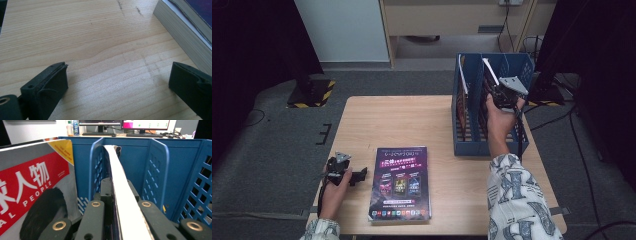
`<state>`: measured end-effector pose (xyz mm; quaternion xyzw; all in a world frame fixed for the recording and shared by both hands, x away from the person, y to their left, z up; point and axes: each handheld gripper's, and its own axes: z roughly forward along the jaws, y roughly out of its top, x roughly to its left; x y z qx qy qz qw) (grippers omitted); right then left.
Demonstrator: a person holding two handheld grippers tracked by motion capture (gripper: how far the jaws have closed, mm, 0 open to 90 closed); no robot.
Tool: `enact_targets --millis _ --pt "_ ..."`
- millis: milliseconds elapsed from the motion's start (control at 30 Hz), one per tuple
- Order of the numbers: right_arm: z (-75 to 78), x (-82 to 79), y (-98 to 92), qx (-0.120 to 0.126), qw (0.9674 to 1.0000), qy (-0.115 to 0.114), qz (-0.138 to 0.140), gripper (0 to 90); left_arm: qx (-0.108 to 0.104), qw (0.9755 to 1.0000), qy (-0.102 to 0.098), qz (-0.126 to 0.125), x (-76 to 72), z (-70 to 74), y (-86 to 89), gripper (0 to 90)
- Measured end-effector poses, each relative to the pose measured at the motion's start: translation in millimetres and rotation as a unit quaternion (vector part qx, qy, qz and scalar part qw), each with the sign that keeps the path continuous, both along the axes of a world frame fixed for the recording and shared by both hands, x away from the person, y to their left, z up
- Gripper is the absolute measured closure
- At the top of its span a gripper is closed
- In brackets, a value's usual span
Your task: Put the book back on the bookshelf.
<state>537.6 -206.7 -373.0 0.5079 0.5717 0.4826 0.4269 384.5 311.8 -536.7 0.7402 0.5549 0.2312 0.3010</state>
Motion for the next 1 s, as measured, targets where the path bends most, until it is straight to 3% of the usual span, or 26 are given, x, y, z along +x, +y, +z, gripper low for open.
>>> enact_targets --millis 833,1000 --pt "-2.9 -4.6 13.7 0.012 0.9996 -0.008 0.026 79.6 0.000 1.0000 0.000 0.000 0.0 0.0 0.0 1.2" --pt "-1.3 -5.2 11.3 0.019 0.9992 -0.007 0.033 75.2 0.000 1.0000 0.000 0.000 0.0 0.0 -0.1 1.2"
